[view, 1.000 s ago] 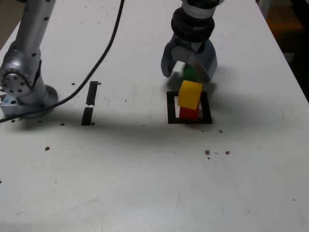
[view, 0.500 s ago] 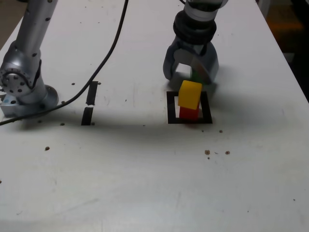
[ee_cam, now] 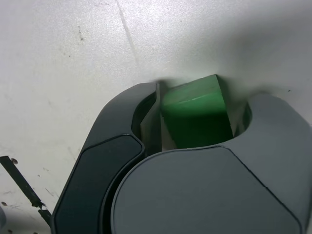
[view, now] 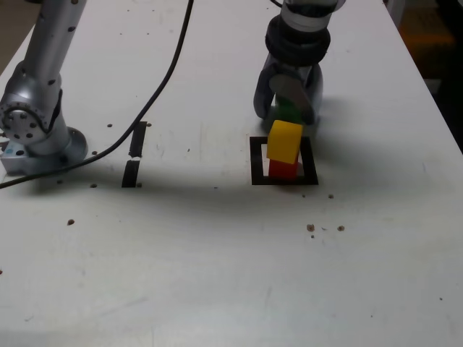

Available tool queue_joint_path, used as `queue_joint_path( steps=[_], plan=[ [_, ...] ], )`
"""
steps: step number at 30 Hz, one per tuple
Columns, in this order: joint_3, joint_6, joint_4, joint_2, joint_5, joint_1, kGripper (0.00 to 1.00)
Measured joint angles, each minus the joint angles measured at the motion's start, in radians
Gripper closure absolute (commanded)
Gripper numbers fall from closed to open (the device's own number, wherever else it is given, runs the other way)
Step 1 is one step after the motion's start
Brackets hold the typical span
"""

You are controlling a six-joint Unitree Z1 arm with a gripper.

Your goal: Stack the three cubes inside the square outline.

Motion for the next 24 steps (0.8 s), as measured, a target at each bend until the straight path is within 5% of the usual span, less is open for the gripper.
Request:
queue_joint_path(
  steps=[14, 24],
  plan=[
    [-0.012, -0.008, 0.038, -0.015, 0.000, -0.013, 0.83],
    [-0.054, -0.008, 0.105, -0.105, 0.008, 0.008, 0.87]
  ],
)
